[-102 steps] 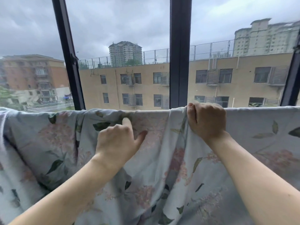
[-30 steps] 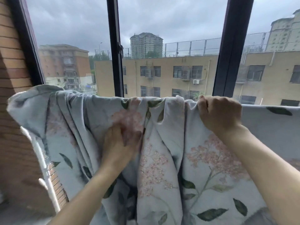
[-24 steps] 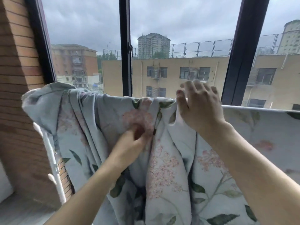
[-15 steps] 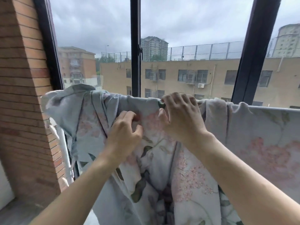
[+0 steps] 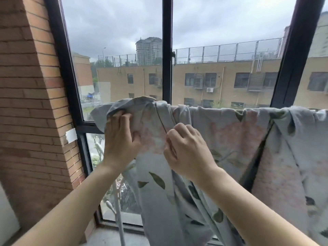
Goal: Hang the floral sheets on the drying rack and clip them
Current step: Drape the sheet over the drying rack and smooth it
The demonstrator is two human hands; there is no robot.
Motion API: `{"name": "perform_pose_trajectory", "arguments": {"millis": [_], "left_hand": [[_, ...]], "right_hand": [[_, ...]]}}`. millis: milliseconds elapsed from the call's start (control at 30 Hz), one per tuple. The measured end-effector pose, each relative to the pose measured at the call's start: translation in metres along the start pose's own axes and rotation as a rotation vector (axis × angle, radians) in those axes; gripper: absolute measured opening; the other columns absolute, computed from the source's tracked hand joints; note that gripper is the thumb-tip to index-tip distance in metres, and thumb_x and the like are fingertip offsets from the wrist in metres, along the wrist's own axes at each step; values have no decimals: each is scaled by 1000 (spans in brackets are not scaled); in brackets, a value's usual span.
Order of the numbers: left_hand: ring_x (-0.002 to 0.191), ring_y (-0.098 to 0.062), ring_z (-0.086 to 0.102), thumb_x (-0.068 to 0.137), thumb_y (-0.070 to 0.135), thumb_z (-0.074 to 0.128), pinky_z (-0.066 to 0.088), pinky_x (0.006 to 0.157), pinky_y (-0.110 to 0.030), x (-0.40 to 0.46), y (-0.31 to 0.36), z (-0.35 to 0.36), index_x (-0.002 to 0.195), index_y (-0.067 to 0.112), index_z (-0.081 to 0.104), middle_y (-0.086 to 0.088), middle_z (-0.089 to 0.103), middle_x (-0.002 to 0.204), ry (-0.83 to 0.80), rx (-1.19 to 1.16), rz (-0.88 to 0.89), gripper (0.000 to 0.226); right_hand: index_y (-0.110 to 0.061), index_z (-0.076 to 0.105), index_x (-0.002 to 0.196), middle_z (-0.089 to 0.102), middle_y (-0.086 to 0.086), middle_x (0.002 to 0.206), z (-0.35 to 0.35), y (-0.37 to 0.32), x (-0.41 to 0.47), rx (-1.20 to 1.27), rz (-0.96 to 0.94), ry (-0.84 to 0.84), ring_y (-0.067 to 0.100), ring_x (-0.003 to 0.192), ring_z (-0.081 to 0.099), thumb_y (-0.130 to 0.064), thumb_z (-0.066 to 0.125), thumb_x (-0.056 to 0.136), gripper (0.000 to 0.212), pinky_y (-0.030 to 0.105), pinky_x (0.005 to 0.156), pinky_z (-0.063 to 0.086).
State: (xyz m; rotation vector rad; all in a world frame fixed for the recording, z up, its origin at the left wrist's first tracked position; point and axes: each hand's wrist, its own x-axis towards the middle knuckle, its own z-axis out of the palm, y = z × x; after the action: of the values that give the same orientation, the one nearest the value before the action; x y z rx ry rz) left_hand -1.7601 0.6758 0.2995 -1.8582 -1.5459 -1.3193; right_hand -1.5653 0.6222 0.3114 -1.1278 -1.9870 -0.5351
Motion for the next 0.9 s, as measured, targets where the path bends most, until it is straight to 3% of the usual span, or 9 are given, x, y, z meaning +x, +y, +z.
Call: {"name": "perform_pose_trajectory", "arguments": {"millis": [100, 133, 233, 367, 467, 600, 733, 800, 900], "left_hand": [[129, -35, 35, 83, 26, 59, 14, 115, -55, 13, -18, -3, 130, 10, 43, -11, 41, 131, 43, 100, 12, 52], [129, -34, 35, 84, 28, 60, 14, 115, -56, 19, -22, -4, 133, 12, 42, -11, 41, 133, 49, 108, 25, 55], [125, -32, 40, 86, 14, 57, 30, 110, -47, 39, -32, -13, 133, 10, 44, -11, 47, 131, 11, -61, 55, 50], [113, -26, 48, 73, -14, 42, 39, 98, -31, 61, -59, -25, 116, 2, 57, -11, 54, 116, -50, -278, 212, 48], [112, -27, 49, 66, -10, 43, 44, 97, -38, 77, -86, -23, 115, 5, 62, -9, 59, 120, -105, -240, 383, 54], [115, -27, 52, 70, -3, 55, 38, 99, -36, 101, -125, -15, 119, 15, 65, -2, 65, 123, -98, -193, 616, 53], [105, -29, 45, 74, -2, 68, 40, 87, -40, 114, -145, -16, 126, 25, 55, 3, 56, 122, -92, -170, 681, 60], [100, -29, 45, 76, 6, 75, 43, 81, -40, 122, -152, -21, 124, 25, 57, -1, 56, 116, -114, -157, 688, 56], [107, -25, 39, 80, 18, 75, 46, 90, -43, 133, -161, -20, 122, 31, 62, -6, 47, 119, -205, -153, 693, 46]], "right_hand": [[-11, 53, 80, 54, 5, 83, 15, -30, 5, 34, -2, -78, 25, 75, 52, -26, 45, 88, 20, 38, 69, 48], [-12, 50, 84, 55, 5, 87, 19, -36, 7, 42, 50, -127, 27, 78, 55, -29, 45, 89, 18, 36, 68, 47], [-13, 45, 103, 56, 8, 106, 34, -50, 11, 12, 221, -261, 31, 93, 58, -38, 43, 92, 27, 35, 68, 39], [-10, 36, 128, 56, 11, 119, 58, -76, 17, 58, 382, -347, 33, 107, 56, -49, 47, 91, 54, 35, 72, 40], [-11, 10, 149, 57, 9, 126, 82, -100, 32, 43, 485, -334, 30, 110, 56, -51, 47, 91, 79, 32, 69, 38], [-13, 21, 144, 59, 7, 124, 112, -133, 57, -13, 593, -185, 29, 107, 59, -60, 47, 85, 80, 35, 76, 44], [-13, 29, 134, 62, 7, 116, 131, -148, 81, -79, 651, -166, 30, 101, 62, -64, 51, 83, 76, 33, 66, 39], [-12, 36, 128, 65, 7, 107, 137, -150, 86, -122, 672, -142, 31, 94, 63, -59, 52, 86, 65, 32, 62, 39], [-13, 47, 111, 67, 5, 98, 137, -146, 87, -165, 676, -135, 31, 85, 64, -51, 48, 90, 43, 32, 61, 43]]}}
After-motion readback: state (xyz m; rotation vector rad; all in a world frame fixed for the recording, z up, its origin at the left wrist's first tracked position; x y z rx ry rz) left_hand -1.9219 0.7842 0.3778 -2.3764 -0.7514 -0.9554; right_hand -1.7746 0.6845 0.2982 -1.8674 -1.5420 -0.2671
